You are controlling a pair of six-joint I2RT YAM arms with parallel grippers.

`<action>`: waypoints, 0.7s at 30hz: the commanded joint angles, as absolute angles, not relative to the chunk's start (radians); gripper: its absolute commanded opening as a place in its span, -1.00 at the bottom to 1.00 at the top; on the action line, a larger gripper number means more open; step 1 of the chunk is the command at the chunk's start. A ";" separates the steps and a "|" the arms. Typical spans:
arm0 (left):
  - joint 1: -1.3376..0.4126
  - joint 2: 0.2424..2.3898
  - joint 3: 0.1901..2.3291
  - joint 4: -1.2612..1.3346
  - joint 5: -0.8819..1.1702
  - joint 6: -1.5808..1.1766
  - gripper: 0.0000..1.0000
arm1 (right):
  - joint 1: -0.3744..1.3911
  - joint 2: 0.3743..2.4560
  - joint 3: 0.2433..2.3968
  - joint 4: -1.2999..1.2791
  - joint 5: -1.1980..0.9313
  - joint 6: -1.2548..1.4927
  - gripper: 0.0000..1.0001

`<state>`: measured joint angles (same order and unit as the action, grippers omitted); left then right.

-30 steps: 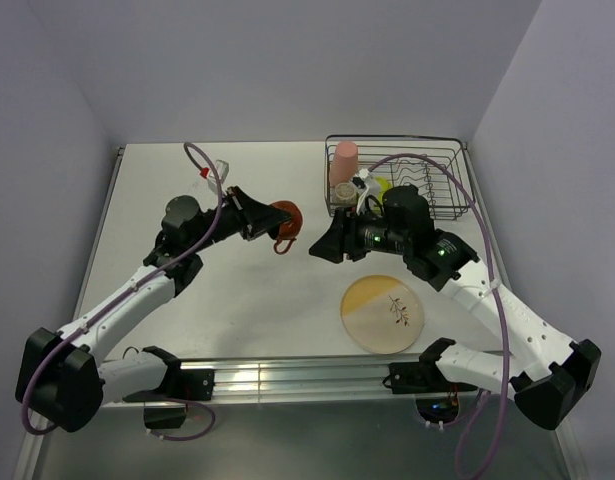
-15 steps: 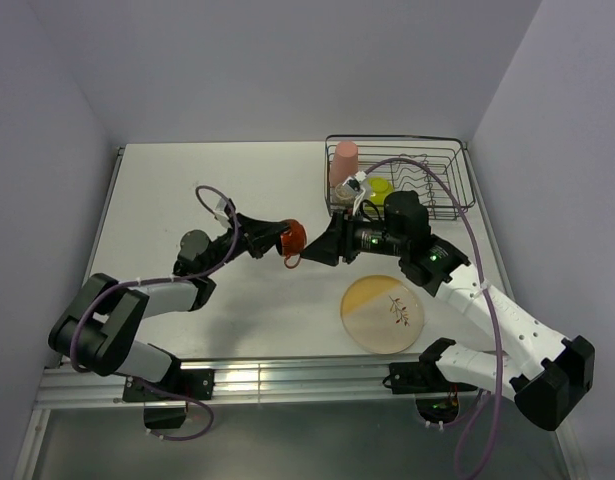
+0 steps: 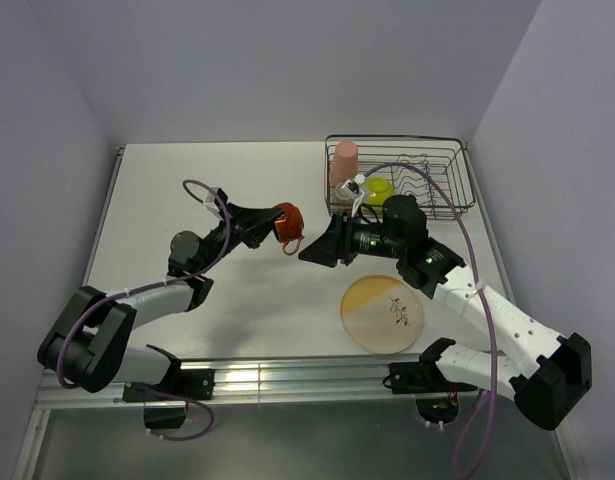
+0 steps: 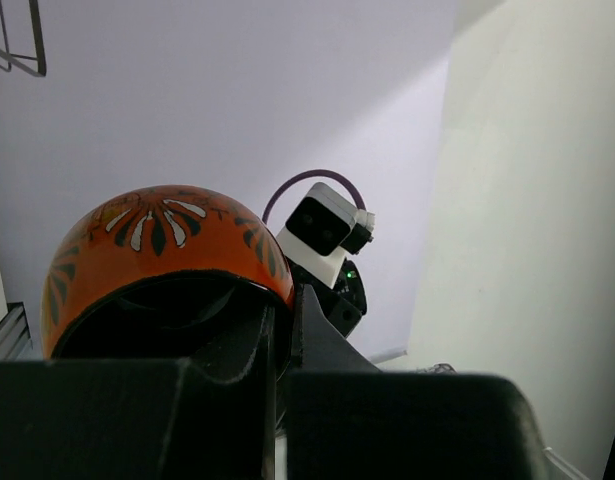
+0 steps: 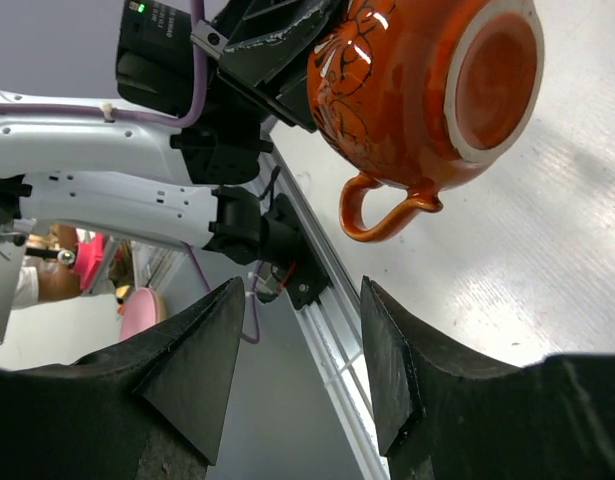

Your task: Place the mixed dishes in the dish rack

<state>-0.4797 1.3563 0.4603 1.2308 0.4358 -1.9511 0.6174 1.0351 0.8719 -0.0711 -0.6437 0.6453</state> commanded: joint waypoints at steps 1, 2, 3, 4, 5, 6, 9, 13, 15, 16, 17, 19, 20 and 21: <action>-0.486 1.318 0.517 1.853 0.406 -1.965 -1.00 | 0.612 1.038 0.865 0.032 -0.676 0.673 0.14; -0.488 1.318 0.520 1.848 0.403 -1.967 -1.00 | 0.612 1.040 0.862 0.038 -0.678 0.679 0.14; -0.489 1.319 0.520 1.855 0.400 -1.970 -1.00 | 0.612 1.042 0.859 0.058 -0.678 0.686 0.13; -0.491 1.319 0.522 1.855 0.397 -1.970 -1.00 | 0.612 1.043 0.853 0.077 -0.681 0.692 0.12; -0.492 1.318 0.523 1.855 0.396 -1.967 -1.00 | 0.612 1.043 0.838 0.099 -0.684 0.707 0.12; -0.492 1.316 0.526 1.852 0.397 -1.967 -1.00 | 0.614 1.043 0.830 0.144 -0.686 0.716 0.11; -0.495 1.313 0.529 1.852 0.390 -1.968 -1.00 | 0.612 1.055 0.818 0.178 -0.689 0.733 0.08; -0.495 1.301 0.541 1.848 0.390 -1.971 -0.99 | 0.612 1.066 0.801 0.222 -0.695 0.755 0.07; -0.495 1.296 0.545 1.845 0.390 -1.971 -1.00 | 0.612 1.072 0.798 0.233 -0.696 0.764 0.05; -0.495 1.296 0.545 1.842 0.390 -1.971 -0.99 | 0.614 1.078 0.799 0.235 -0.698 0.767 0.05; -0.494 1.295 0.546 1.842 0.390 -1.973 -1.00 | 0.612 1.080 0.798 0.241 -0.698 0.773 0.04; -0.495 1.289 0.549 1.839 0.391 -1.971 -1.00 | 0.612 1.081 0.798 0.245 -0.698 0.779 0.04; -0.495 1.289 0.554 1.829 0.396 -1.970 -1.00 | 0.612 1.081 0.799 0.247 -0.696 0.779 0.04; -0.495 1.289 0.557 1.824 0.400 -1.968 -1.00 | 0.612 1.081 0.801 0.247 -0.696 0.779 0.03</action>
